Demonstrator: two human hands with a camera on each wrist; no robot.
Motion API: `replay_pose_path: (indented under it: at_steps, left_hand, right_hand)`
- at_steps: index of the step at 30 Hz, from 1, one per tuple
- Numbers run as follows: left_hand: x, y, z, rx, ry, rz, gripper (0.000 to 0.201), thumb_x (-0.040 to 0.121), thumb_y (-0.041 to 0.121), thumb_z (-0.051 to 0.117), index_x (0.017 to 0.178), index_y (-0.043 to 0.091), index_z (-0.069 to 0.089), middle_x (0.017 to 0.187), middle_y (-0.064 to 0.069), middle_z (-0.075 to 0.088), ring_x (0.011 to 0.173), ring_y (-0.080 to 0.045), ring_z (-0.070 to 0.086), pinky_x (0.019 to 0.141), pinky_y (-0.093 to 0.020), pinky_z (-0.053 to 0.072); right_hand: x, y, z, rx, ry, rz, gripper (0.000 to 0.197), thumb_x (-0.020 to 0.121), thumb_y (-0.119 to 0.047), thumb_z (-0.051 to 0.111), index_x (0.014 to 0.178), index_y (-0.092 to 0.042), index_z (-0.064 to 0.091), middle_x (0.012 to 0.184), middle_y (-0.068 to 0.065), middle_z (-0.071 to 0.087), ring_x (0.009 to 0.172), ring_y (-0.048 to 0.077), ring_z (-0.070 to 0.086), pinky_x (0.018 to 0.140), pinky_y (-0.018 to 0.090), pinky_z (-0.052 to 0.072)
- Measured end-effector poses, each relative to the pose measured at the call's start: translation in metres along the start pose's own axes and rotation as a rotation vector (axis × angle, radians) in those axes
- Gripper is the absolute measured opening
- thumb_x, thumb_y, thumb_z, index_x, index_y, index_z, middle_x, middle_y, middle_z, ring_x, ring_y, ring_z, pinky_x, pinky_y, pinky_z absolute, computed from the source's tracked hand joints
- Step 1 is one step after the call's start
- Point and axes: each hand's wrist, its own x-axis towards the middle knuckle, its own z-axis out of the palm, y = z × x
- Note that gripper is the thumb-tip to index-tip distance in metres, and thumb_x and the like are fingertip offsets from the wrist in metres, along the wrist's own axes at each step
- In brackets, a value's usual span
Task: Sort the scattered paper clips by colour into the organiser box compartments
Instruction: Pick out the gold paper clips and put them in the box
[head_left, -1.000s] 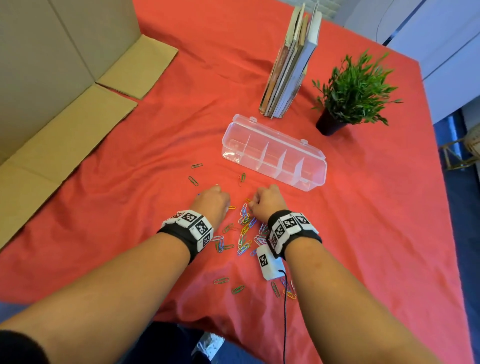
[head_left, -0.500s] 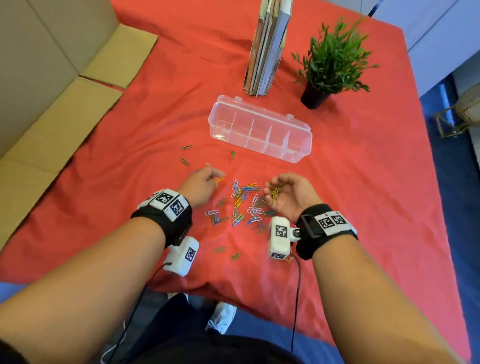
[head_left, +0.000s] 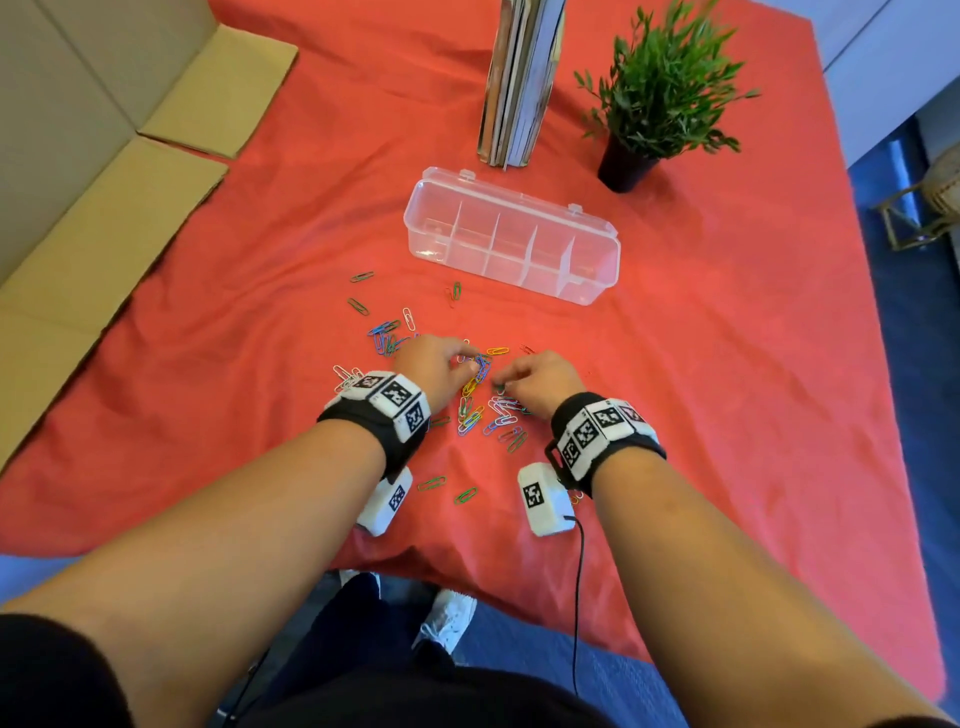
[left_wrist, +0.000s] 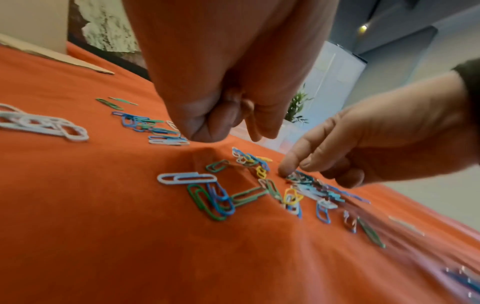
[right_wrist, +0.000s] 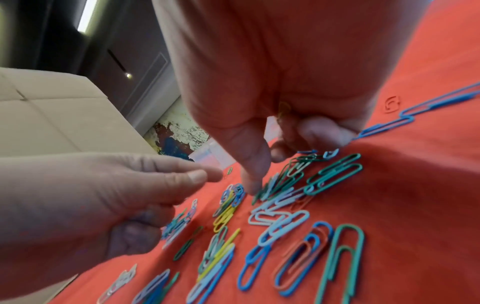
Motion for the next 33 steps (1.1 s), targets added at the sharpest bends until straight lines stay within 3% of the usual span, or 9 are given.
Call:
replay_pose_path:
  at_steps: [3,8,13,19,21,24,26,29,33]
  left_hand:
    - [0.001,-0.003,0.010,0.087,-0.018,-0.015,0.031,0.084,0.030,0.063,0.114,0.022,0.066,0.104,-0.015,0.057,0.097,-0.029,0.058,0.082,-0.027,0.040]
    - [-0.005,-0.014,0.006,0.136,0.000,-0.065,0.015,0.080,0.015,0.063,0.094,0.014,0.069,0.092,-0.007,0.045,0.092,-0.032,0.059,0.081,-0.031,0.044]
    - [-0.009,-0.037,-0.009,0.128,0.091,-0.144,0.021,0.077,0.004,0.055,0.090,0.009,0.070,0.106,-0.018,0.059,0.101,-0.034,0.058,0.086,-0.033,0.043]
    - [-0.011,-0.033,-0.012,0.062,0.112,-0.067,0.013,0.077,0.015,0.065,0.088,0.013,0.071,0.092,-0.013,0.065,0.093,-0.028,0.060,0.081,-0.028,0.040]
    - [-0.011,-0.022,-0.007,0.054,0.061,-0.021,0.013,0.078,0.020,0.066,0.088,0.013,0.072,0.089,-0.011,0.066,0.091,-0.025,0.059,0.079,-0.025,0.038]
    - [-0.010,-0.005,0.008,0.089,-0.013,0.015,0.016,0.079,0.024,0.066,0.091,0.015,0.072,0.093,-0.011,0.063,0.092,-0.026,0.059,0.076,-0.025,0.037]
    - [-0.008,0.002,0.017,0.126,-0.043,0.014,0.021,0.080,0.024,0.065,0.098,0.015,0.071,0.100,-0.012,0.060,0.094,-0.028,0.059,0.078,-0.026,0.041]
    - [-0.006,0.004,0.018,0.158,-0.039,-0.020,0.018,0.081,0.018,0.064,0.095,0.008,0.067,0.103,-0.016,0.059,0.096,-0.033,0.059,0.084,-0.037,0.047]
    - [-0.004,0.000,0.016,0.223,-0.049,-0.030,0.018,0.085,0.014,0.052,0.091,0.003,0.065,0.099,-0.020,0.066,0.097,-0.036,0.060,0.083,-0.040,0.047]
  right_hand:
    - [0.001,0.002,-0.003,-0.035,0.063,-0.003,0.027,0.080,-0.005,0.052,0.092,-0.017,0.073,0.067,-0.004,0.062,0.068,0.016,0.057,0.069,0.024,0.045]
    - [0.015,-0.008,-0.006,-0.182,0.181,-0.095,0.021,0.084,-0.013,0.056,0.102,-0.013,0.067,0.108,0.015,0.061,0.094,0.027,0.061,0.081,0.023,0.043]
    - [0.023,-0.016,0.010,-0.259,0.207,-0.147,0.023,0.081,-0.011,0.057,0.104,-0.012,0.061,0.115,0.016,0.046,0.092,0.034,0.060,0.081,0.033,0.049]
    - [0.017,-0.014,0.004,-0.326,0.123,-0.105,0.019,0.086,-0.012,0.054,0.103,-0.005,0.059,0.110,0.014,0.054,0.096,0.031,0.058,0.086,0.033,0.046]
    - [0.014,-0.006,-0.005,-0.117,0.140,-0.050,0.005,0.086,-0.011,0.055,0.087,-0.014,0.059,0.086,0.004,0.059,0.080,0.023,0.056,0.077,0.030,0.045]
    - [0.008,0.009,-0.020,0.357,0.111,0.080,0.025,0.087,-0.001,0.050,0.080,-0.025,0.053,0.068,-0.004,0.050,0.050,0.006,0.049,0.049,0.019,0.040]
    - [-0.002,0.018,-0.032,0.659,0.097,0.177,0.027,0.087,0.005,0.041,0.081,-0.017,0.055,0.063,0.000,0.045,0.037,0.005,0.042,0.033,0.015,0.032]
    - [-0.015,0.028,-0.040,1.033,0.053,0.307,0.023,0.091,-0.004,0.040,0.072,-0.009,0.052,0.057,0.003,0.041,0.036,0.008,0.044,0.033,0.014,0.036]
    - [-0.015,0.043,-0.032,0.678,0.071,0.253,0.019,0.087,-0.005,0.052,0.072,-0.017,0.056,0.063,0.000,0.049,0.035,0.002,0.042,0.031,0.014,0.033]
